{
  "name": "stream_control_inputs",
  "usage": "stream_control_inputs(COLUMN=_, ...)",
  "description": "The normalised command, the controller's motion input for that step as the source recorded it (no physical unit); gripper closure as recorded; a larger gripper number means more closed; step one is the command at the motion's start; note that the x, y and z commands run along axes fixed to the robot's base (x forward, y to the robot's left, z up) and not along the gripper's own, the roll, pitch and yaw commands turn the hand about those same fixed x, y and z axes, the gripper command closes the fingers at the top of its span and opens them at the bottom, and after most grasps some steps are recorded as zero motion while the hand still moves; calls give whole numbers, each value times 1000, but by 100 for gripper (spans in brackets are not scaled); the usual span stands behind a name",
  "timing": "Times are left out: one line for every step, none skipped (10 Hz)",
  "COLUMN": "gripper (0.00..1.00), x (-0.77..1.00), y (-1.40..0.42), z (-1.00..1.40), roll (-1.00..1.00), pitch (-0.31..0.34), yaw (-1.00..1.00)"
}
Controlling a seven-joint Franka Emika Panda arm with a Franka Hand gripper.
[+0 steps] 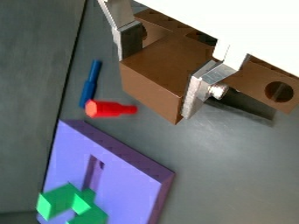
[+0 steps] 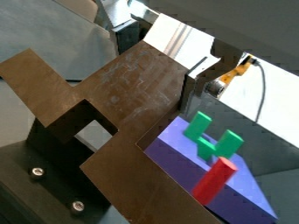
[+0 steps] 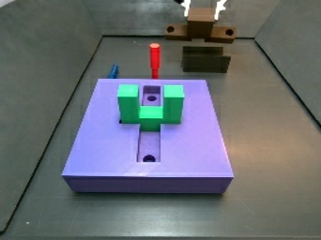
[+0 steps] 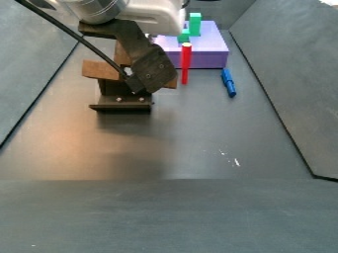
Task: Pick up the brown object. Move up. Place the brown object on the fixture. Regrasp the brown object. Move to above the board. Insert the brown object.
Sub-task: Place the brown object on the fixture.
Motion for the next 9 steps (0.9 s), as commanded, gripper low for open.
stream_control_inputs(gripper=100, x=440, y=-277, z=-149, roll=-17, pitch=6, yaw=406)
stream_control_inputs(gripper=100, x=540, y=-109, z=-211, roll=0, pitch=0, yaw=237)
stream_control_inputs(gripper=100, x=634, y=0, z=-231, roll=0, pitch=0, yaw=23)
stream_control_inputs(gripper=100, x=466, y=0, z=-89, roll=0, pitch=-37, yaw=0)
stream_control_inputs(gripper=100, x=466, y=0, z=0, roll=237, pitch=0, yaw=0)
stream_control_inputs(gripper=100, x=254, y=0, z=-183, roll=14, pitch=-154, yaw=37)
stream_control_inputs(gripper=100, x=240, y=0, z=-177, roll=0, pitch=-277, yaw=94)
stream_control_inputs(gripper=100, x=229, y=0, z=-74, roll=17, pitch=-249, yaw=126)
stream_control_inputs(gripper=100, x=149, y=0, z=-66, roll=0, pitch=-209, yaw=163)
